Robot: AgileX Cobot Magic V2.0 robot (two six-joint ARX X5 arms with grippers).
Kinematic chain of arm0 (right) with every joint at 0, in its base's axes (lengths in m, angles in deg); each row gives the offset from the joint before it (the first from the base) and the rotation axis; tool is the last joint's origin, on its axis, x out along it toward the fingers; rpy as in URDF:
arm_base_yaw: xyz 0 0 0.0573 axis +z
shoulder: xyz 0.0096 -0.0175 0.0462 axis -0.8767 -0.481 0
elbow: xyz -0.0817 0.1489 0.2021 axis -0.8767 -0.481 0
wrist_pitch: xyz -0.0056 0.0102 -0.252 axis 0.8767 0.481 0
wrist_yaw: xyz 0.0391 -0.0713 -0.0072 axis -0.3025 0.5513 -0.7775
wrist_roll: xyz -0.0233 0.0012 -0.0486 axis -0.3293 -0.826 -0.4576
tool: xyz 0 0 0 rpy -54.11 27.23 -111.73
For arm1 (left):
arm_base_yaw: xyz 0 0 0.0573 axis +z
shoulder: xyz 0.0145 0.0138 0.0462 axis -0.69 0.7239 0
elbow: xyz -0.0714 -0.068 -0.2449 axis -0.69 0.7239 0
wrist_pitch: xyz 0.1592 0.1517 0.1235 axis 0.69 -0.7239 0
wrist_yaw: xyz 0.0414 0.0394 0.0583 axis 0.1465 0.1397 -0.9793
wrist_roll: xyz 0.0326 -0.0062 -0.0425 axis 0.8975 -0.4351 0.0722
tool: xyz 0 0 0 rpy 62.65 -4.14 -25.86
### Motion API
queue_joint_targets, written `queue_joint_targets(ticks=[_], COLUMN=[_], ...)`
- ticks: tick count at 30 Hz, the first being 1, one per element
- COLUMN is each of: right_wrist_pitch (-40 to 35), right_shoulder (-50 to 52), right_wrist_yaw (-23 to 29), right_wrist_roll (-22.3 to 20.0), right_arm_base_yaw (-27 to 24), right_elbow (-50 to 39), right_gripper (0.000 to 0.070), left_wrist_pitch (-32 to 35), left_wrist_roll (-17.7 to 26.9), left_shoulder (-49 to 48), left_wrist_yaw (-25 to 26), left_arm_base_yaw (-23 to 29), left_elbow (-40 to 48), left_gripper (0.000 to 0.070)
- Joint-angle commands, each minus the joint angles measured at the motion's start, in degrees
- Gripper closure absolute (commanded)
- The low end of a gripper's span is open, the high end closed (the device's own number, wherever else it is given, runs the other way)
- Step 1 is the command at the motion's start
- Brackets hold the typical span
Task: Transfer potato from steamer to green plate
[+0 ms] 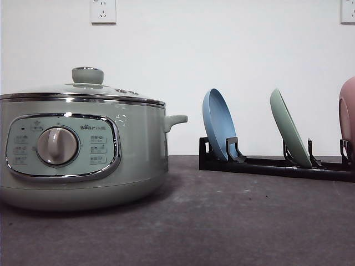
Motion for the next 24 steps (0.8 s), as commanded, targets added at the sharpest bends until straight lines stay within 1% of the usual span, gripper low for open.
queue_joint_targets(ticks=[1, 4, 6, 8, 11, 15, 24], right_wrist_pitch=[-0.3, -0.4, -0.9, -2.4, -5.3, -7.8, -8.5], right_shoulder=[-0.3, -0.3, -0.3, -0.5, -1.8, -6.2, -22.8], right_wrist_yaw=[0.0, 0.0, 0.0, 0.0, 0.0, 0.1, 0.9], right_wrist_roll=[0.2, 0.2, 1.1, 3.3, 8.2, 11.5, 12.4], right_arm_base_yaw=[0.1, 0.1, 0.1, 0.1, 0.1, 0.1, 0.1], right_elbow=[1.2, 1.2, 1.2, 1.2, 2.0, 5.3, 19.8], right_gripper=[0.0165, 0.0165, 0.0165, 0.0165, 0.0165, 0.0166, 0.0166], left_wrist_pitch=[0.5, 0.5, 0.5, 0.5, 0.5, 0.5, 0.5], left_wrist_roll=[0.0, 0.0, 0.0, 0.0, -0.4, -0.4, -0.4], left_shoulder=[0.2, 0.2, 0.2, 0.2, 0.2, 0.2, 0.2], left_wrist_yaw=[0.2, 0.2, 0.2, 0.2, 0.2, 0.2, 0.2], left_arm_base_yaw=[-0.2, -0.2, -0.2, -0.2, -0.2, -0.2, -0.2], left_elbow=[-1.2, -1.2, -1.2, -1.2, -1.2, -1.2, -1.2], left_gripper=[0.0128, 0.0128, 0.0128, 0.0129, 0.0133, 0.0133, 0.0133])
